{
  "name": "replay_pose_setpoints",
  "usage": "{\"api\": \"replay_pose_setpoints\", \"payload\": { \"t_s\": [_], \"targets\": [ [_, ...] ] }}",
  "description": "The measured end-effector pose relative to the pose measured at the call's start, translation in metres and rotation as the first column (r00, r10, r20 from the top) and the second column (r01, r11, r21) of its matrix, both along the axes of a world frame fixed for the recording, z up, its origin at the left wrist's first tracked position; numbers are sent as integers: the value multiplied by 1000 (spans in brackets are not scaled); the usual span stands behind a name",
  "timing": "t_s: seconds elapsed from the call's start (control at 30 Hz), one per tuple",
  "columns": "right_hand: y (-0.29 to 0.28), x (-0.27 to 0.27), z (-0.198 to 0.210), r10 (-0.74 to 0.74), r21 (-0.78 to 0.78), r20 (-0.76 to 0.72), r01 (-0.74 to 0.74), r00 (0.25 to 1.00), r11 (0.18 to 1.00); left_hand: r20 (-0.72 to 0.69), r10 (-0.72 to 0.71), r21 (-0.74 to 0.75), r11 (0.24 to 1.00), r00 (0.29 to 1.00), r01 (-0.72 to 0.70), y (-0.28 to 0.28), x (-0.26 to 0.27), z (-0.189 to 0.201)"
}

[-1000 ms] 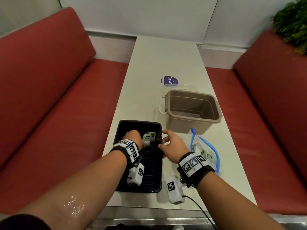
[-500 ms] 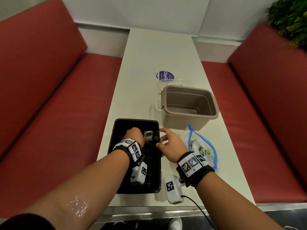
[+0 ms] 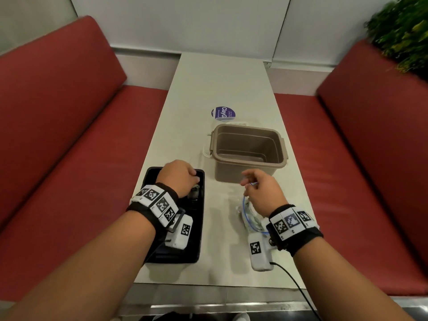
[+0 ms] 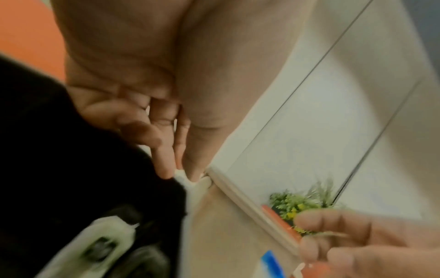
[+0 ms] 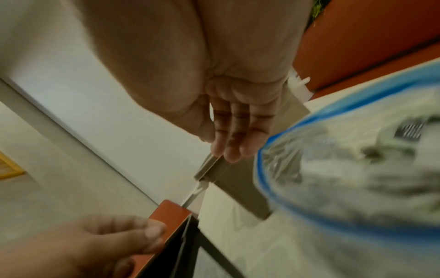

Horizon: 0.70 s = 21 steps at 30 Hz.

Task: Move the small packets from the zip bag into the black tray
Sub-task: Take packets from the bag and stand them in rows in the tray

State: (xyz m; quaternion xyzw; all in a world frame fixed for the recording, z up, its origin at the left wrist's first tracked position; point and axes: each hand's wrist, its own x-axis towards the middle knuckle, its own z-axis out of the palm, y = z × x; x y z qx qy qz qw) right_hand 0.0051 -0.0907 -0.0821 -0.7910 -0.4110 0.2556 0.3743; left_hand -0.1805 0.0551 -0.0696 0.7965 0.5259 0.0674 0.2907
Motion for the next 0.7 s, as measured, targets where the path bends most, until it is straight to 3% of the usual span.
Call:
{"api": "replay_pose_setpoints", "payload": {
  "t_s": [0.07,0.13,0.23,0.3,0.43,0.7],
  "targets": [
    [-11,21,-1,-26,-28,63,28,998,999,133,-97,24,995,986,95,-22,16,19],
    [-23,36,-4,1,-107,152,16,988,994,180,-239,44,971,954,235,-45,38,29],
    [-39,48,-11,84,-227,207,-36,975,973,128,-419,45,908,899,416,-75,74,24],
    [-47,51,-17,157,-308,210,-87,965,947,-18,-476,34,879,879,476,-90,94,9],
    [-57,55,-28,285,-424,175,-189,942,886,-306,-347,61,922,887,382,-104,114,-24],
    [-59,65,-32,526,-528,179,-370,832,764,-332,-144,14,987,932,157,-116,128,-40]
  ]
}}
